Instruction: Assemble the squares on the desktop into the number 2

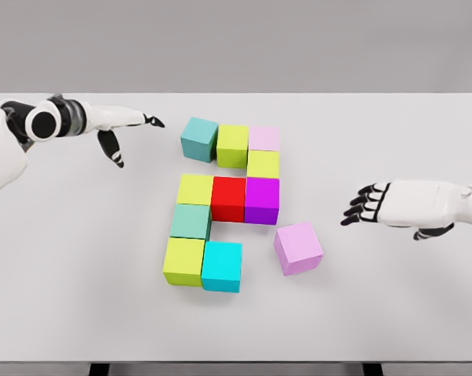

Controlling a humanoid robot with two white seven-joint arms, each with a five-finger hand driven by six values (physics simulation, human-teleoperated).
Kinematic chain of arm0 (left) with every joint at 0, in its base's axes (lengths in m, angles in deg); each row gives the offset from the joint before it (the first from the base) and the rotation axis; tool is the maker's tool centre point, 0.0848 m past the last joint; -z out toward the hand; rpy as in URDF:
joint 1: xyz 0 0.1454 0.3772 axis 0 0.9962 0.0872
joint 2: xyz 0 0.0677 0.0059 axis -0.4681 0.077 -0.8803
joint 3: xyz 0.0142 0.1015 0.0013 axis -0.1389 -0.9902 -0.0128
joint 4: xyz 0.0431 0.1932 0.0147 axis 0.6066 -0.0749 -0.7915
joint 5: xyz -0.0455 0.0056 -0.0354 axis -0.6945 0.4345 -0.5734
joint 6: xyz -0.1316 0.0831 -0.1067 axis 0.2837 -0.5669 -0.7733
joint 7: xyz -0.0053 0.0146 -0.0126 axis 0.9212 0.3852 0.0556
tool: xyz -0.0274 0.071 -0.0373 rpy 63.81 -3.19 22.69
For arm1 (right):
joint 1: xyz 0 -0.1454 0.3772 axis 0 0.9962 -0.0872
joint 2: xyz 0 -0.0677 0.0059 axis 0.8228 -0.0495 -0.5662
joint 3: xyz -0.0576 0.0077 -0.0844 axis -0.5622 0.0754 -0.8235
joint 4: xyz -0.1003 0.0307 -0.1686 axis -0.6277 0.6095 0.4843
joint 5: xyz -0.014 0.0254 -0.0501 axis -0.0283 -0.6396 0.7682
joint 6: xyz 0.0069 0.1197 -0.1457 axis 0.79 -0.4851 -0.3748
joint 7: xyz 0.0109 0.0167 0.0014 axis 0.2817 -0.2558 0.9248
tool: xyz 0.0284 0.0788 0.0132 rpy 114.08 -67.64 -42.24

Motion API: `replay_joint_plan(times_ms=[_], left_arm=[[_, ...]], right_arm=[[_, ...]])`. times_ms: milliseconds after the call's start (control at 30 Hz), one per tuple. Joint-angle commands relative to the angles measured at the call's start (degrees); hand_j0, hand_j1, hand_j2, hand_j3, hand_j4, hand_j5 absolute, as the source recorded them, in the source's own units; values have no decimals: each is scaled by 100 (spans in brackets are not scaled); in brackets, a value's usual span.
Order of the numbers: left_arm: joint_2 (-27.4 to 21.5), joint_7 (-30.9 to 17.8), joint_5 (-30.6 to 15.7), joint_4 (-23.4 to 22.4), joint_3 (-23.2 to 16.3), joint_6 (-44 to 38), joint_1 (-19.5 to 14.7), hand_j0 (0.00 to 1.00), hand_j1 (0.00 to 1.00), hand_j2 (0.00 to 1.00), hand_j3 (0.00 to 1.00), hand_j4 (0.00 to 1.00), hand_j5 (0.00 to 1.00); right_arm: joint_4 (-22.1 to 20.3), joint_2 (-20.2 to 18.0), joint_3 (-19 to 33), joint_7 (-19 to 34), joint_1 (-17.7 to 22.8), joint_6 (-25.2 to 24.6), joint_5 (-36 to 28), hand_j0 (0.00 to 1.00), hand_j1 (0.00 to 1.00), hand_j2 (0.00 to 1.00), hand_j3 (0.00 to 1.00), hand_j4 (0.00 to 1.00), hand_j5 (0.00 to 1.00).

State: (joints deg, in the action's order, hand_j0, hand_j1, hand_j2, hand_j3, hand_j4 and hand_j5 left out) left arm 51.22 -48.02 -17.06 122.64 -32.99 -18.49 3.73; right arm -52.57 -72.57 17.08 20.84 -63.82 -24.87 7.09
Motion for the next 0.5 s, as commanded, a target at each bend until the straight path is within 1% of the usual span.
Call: replay_joint_plan(times_ms=[0, 133, 233, 333, 367, 467], left_arm=[[30, -3, 21, 7, -21, -19, 0, 100, 100, 100, 100, 100, 100], [38, -3, 21, 51, -56, 34, 0, 100, 100, 100, 100, 100, 100], [73, -3, 30, 60, -56, 52, 0, 100, 100, 100, 100, 100, 100], [126, -3, 30, 69, -56, 122, 0, 100, 100, 100, 100, 100, 100], [144, -3, 30, 69, -64, 122, 9, 100, 100, 100, 100, 100, 100], [161, -3, 39, 95, -170, 271, 9, 100, 100, 100, 100, 100, 100]], right_arm=[[-1, -3, -226, -2, 0, -13, 42, 100, 100, 100, 100, 100, 100], [-1, -3, -401, -2, -26, -13, 95, 100, 100, 100, 100, 100, 100], [-1, 155, -445, -2, -53, -13, 95, 100, 100, 100, 100, 100, 100], [-1, 260, -603, -2, -237, -13, 95, 100, 100, 100, 100, 100, 100], [-1, 295, -735, -2, -325, -13, 95, 100, 100, 100, 100, 100, 100], [-1, 374, -841, -2, -378, -13, 95, 100, 100, 100, 100, 100, 100]])
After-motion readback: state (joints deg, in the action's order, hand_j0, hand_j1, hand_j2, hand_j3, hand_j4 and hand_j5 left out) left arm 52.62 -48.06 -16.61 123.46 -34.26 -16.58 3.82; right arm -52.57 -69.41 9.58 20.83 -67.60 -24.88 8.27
